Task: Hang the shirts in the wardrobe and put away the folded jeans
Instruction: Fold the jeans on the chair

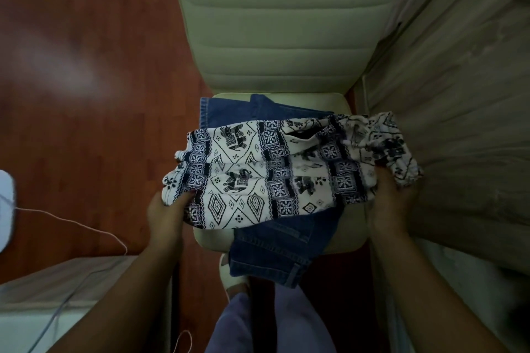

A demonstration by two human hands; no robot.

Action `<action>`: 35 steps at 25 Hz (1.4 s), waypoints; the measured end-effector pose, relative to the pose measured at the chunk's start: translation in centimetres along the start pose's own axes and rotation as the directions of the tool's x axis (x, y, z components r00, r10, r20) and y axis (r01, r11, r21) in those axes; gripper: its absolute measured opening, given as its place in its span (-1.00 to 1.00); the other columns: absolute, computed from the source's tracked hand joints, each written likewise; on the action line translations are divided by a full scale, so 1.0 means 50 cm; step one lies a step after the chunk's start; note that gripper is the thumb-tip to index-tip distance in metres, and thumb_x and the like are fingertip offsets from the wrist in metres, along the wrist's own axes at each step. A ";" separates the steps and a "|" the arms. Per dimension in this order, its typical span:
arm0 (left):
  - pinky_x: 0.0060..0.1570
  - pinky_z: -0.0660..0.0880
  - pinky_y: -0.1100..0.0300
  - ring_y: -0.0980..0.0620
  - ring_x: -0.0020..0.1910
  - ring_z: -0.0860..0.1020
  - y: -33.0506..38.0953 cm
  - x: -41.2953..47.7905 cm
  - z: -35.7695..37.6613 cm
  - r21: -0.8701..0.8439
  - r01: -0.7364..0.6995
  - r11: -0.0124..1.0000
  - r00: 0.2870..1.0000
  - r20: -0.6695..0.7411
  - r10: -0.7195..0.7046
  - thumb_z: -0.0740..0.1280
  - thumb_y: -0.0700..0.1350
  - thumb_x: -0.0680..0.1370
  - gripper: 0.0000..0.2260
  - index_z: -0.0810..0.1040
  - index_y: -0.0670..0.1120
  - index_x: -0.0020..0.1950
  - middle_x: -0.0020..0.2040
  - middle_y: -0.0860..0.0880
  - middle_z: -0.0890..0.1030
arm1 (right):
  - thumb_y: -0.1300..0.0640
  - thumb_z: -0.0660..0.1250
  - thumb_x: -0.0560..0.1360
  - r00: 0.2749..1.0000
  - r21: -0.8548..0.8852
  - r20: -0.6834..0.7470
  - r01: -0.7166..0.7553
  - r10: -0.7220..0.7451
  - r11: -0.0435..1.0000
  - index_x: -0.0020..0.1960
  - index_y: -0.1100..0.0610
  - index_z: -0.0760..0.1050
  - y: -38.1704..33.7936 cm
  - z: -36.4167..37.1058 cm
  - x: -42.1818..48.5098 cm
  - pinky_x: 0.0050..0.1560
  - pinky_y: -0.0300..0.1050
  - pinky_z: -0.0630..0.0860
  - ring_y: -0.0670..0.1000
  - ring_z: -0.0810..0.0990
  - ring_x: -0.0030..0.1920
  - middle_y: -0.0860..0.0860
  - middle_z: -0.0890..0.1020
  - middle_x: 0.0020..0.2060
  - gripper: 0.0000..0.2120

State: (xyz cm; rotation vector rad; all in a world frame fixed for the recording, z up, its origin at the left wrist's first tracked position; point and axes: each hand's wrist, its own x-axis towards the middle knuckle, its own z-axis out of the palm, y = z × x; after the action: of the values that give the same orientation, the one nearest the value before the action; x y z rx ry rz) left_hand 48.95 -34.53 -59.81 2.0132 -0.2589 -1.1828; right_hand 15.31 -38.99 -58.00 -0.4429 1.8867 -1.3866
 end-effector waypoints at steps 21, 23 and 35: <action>0.43 0.11 -0.23 -0.04 0.49 0.21 0.048 -0.028 -0.004 0.186 0.239 0.953 0.720 0.624 -0.303 -0.12 0.41 0.50 -0.30 0.20 0.02 0.51 0.50 -0.12 0.27 | 0.19 0.35 0.45 0.475 -0.452 0.877 0.753 0.081 0.478 0.55 0.05 -0.07 0.139 0.191 -0.298 0.51 0.11 0.06 0.01 -0.03 0.55 -0.01 0.04 0.55 -0.18; 0.38 0.21 -0.22 0.09 0.39 0.31 0.051 -0.020 -0.001 0.208 0.195 0.958 0.727 0.625 -0.284 -0.13 0.43 0.48 -0.33 0.23 0.10 0.46 0.39 0.03 0.37 | 0.07 0.27 0.50 0.376 -0.401 0.916 0.830 0.143 0.387 0.55 0.08 -0.13 0.155 0.174 -0.286 0.53 0.12 -0.10 -0.03 -0.21 0.54 -0.02 -0.10 0.56 -0.22; 0.06 0.56 -0.08 -0.17 0.05 0.61 0.038 0.003 0.038 0.075 0.208 0.975 0.898 0.382 -0.220 0.57 0.02 0.25 -0.38 0.40 -0.08 0.21 0.09 -0.18 0.61 | 0.17 0.11 0.49 0.568 -0.322 0.791 0.702 -0.226 0.635 0.19 0.18 0.47 0.145 0.092 -0.224 0.29 -0.16 0.39 -0.01 0.41 0.25 0.07 0.48 0.20 -0.68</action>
State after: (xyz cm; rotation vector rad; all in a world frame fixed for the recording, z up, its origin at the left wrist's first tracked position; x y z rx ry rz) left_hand 47.85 -36.90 -59.08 1.8532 -0.2557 -1.7312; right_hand 27.20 -32.13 -61.34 -1.7142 1.5265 -0.6406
